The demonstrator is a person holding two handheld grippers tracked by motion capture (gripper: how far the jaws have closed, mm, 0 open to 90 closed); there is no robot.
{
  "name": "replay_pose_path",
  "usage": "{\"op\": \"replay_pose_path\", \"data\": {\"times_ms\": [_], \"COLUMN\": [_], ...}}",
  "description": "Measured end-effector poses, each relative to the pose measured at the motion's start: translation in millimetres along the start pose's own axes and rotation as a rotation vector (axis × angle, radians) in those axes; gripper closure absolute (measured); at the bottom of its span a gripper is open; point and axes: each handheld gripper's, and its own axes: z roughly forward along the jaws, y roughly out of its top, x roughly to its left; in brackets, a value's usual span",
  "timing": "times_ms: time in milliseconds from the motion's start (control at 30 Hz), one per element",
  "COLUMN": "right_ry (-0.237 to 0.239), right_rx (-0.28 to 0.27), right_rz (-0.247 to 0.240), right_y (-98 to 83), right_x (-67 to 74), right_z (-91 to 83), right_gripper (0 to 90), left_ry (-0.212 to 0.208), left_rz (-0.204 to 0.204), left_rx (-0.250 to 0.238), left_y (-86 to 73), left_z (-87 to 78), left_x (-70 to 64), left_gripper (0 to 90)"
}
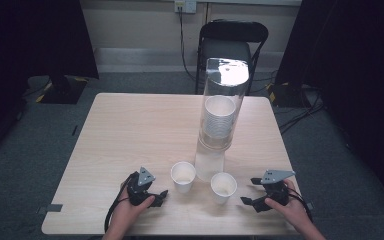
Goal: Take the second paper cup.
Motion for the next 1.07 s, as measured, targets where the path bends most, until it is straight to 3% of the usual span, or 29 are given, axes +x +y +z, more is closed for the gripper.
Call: {"op": "replay_pose_path", "data": {"times_ms": [233,400,600,833,1067], "right_ry": [-0.045,-0.053,-0.098,-0.140,-0.148], "right_rx": [-0.018,-0.019,-0.008,0.029,0.007], "right_rz": [0.044,0.056,0.067,0.044,0.039], "right_y": [-15.1,-19.4,-27.3,-34.5,-37.0], "right_x": [-16.8,-20.5,-26.4,-29.7,-31.2], "right_z": [-17.8,-21.8,-24.5,-22.7,-21.8], "right_gripper": [14.5,14.4,14.4,14.1,13.7], "left_ry": [-0.001,0.000,0.000,-0.002,-0.002], "left_rz": [-0.003,-0.001,0.003,-0.001,-0.001], "left_rx": [-0.008,-0.009,-0.008,-0.008,-0.008], "left_y": [-0.7,-0.8,-1.2,-1.3,-1.4], "left_z": [0.2,-0.2,-0.6,-0.5,-0.6], "left_x": [-0.3,-0.3,-0.2,-0.5,-0.6], "left_gripper": [13.6,13.6,13.6,13.6,13.6]}}
